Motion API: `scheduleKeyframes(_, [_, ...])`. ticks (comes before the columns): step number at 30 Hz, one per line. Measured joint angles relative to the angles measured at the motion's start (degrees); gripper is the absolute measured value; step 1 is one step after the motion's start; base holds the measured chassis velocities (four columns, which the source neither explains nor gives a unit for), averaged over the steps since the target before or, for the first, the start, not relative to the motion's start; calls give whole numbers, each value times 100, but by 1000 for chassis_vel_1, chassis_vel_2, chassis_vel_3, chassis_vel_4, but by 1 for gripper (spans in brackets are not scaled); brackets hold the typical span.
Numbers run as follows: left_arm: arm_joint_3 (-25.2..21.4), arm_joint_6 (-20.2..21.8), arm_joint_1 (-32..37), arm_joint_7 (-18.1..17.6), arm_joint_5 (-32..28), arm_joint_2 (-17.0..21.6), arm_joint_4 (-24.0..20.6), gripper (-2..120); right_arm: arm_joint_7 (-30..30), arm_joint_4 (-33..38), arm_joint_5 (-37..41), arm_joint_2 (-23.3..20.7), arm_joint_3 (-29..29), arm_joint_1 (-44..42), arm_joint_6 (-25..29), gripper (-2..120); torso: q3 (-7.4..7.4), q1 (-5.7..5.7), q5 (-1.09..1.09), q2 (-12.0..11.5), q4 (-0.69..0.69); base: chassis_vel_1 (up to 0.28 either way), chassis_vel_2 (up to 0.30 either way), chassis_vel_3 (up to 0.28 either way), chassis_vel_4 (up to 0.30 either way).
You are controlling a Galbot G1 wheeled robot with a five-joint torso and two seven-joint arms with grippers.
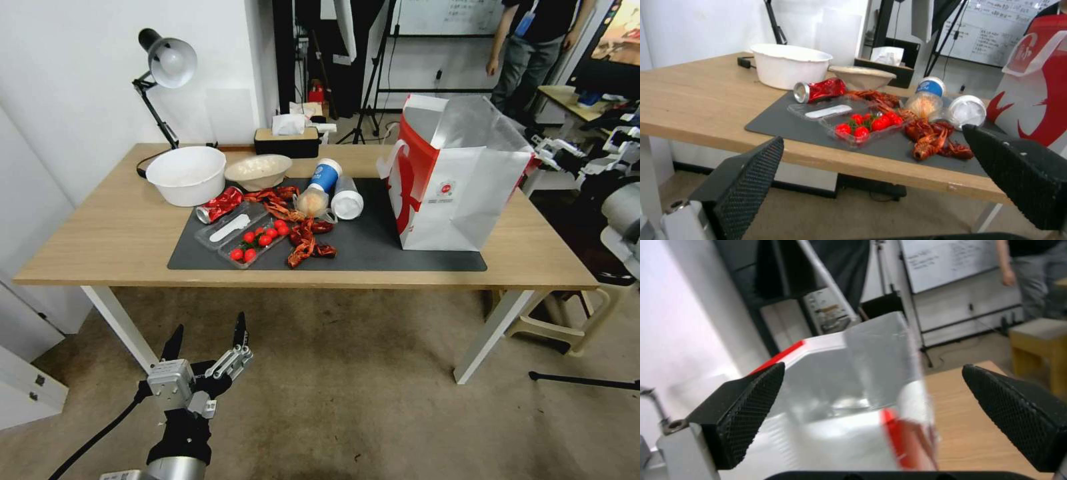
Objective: Pick up the food delivery bag from the floor and place it on the table.
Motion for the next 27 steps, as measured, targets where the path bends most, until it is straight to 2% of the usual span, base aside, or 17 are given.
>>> scheduleKeyframes(5, [-8, 1, -10, 2, -3, 5, 0, 100, -118, 54, -65, 6, 91, -125, 75, 100, 0, 0, 0, 0, -1, 0, 0, 0, 0])
scheduleKeyframes(10, [-20, 5, -27, 11, -14, 12, -1, 100, -489, 361, -362, 28, 450, -709, 255, 100, -1, 0, 0, 0, -1, 0, 0, 0, 0])
scheduleKeyframes(14, [-24, 6, -29, 11, -22, 12, -2, 100, -763, 595, -657, 77, 692, -1213, 539, 100, 0, 0, 0, 0, -1, 0, 0, 0, 0])
scheduleKeyframes(15, [-31, 4, -32, 10, -23, 13, -2, 100, -903, 706, -872, 126, 767, -1440, 756, 100, 0, 0, -1, 0, 0, 0, 0, 0, 0])
scheduleKeyframes(17, [-36, -3, -40, -1, -27, 6, -4, 100, -1168, 980, -1627, 362, 932, -2021, 1354, 100, -1, 0, -1, 0, -1, 0, 0, 0, 0])
scheduleKeyframes(19, [-37, -5, -45, -2, -27, 2, -4, 100, -1242, 1049, -1878, 461, 977, -2188, 1507, 100, -1, 0, -1, 0, 0, 0, 0, 0, 0])
scheduleKeyframes(21, [-38, -21, -72, 10, -13, -5, -8, 100, -1321, 1255, -2453, 876, 982, -2654, 1901, 100, -1, -1, -1, 0, -2, 0, 0, 0, 0])
scheduleKeyframes(22, [-38, -21, -72, 10, -13, -5, -8, 100, -1321, 1255, -2453, 876, 982, -2654, 1901, 100, -1, -1, -1, 0, -2, 0, 0, 0, 0])
scheduleKeyframes(25, [-40, -22, -76, 65, 3, -6, -9, 100, -1235, 1358, -2895, 1320, 824, -2952, 2125, 100, -1, 0, -1, 1, -1, 0, 0, 0, 0])
scheduleKeyframes(26, [-40, -22, -76, 65, 3, -6, -9, 100, -1235, 1358, -2895, 1320, 824, -2952, 2125, 100, -1, 0, -1, 1, -1, 0, 0, 0, 0])
scheduleKeyframes(27, [-42, -22, -80, 79, 3, -6, -9, 100, -1134, 1434, -3060, 1543, 738, -3132, 2154, 100, -1, 0, 0, 0, 1, 0, 0, 0, 0])
